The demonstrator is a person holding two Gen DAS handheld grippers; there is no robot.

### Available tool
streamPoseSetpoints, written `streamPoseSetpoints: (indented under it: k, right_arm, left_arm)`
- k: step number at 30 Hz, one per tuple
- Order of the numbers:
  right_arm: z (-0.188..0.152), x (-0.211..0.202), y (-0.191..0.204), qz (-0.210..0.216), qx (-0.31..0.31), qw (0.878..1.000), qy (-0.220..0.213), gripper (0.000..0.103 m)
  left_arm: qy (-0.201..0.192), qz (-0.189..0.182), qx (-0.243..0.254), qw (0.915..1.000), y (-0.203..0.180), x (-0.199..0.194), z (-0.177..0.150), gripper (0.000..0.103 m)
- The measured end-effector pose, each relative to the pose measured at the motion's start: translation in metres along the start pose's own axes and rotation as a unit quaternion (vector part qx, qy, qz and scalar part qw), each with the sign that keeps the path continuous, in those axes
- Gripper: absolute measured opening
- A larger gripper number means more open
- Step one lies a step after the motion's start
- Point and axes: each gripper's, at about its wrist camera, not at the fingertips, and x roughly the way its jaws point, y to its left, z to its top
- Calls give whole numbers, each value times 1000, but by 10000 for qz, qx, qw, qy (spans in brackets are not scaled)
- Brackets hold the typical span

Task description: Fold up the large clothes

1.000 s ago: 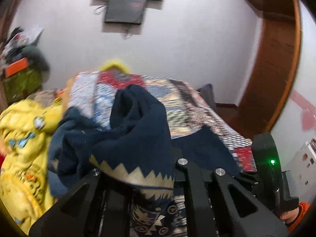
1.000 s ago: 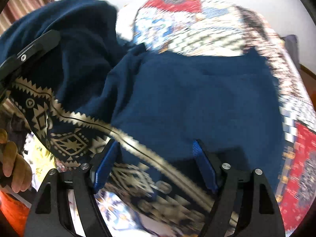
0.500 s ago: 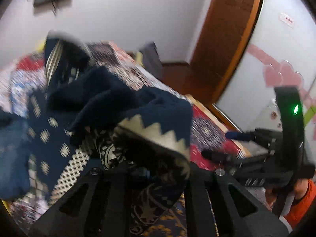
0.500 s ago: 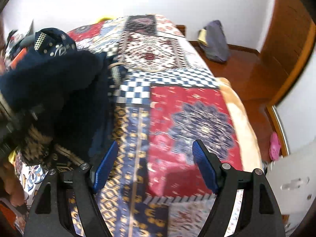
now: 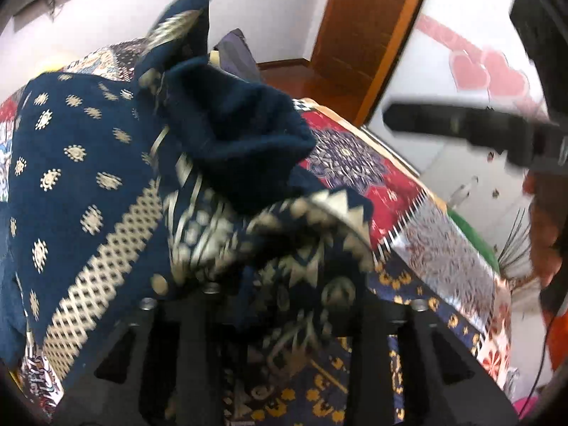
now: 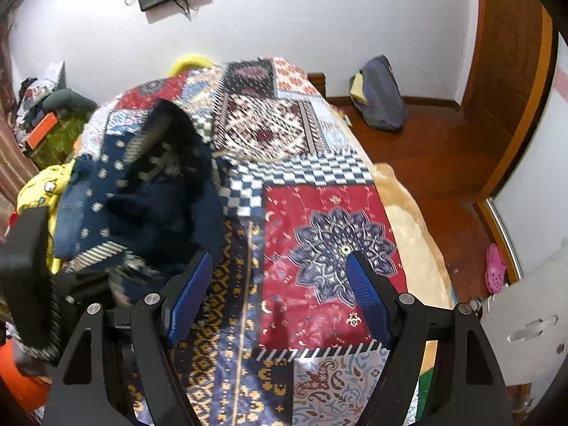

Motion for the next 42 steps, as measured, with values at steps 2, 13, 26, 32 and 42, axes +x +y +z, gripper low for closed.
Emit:
streamPoseSetpoints:
  k: [2, 13, 26, 32, 42]
  right_arm:
    - [2, -7, 5, 24, -93, 9999, -82, 74]
    - [14, -18, 45, 259, -696, 9962, -459, 75]
    - [-20, 82, 53, 680, -274, 9928, 948, 76]
    - [-44, 78, 36, 696, -282, 9908, 1124, 76]
    - [-36, 68, 24, 1403, 197, 9857, 918, 76]
  left_arm:
    - [36, 98, 164, 9998, -9, -6, -4, 50]
    - [-488, 651, -309, 9962, 23, -91, -15, 62]
    - [-597, 1464, -1217, 9799, 124, -96, -4, 86]
    - [-449, 1884, -1011, 9758, 130, -98, -23, 86]
    - [-644, 1309, -874, 9854, 106, -123, -30, 86]
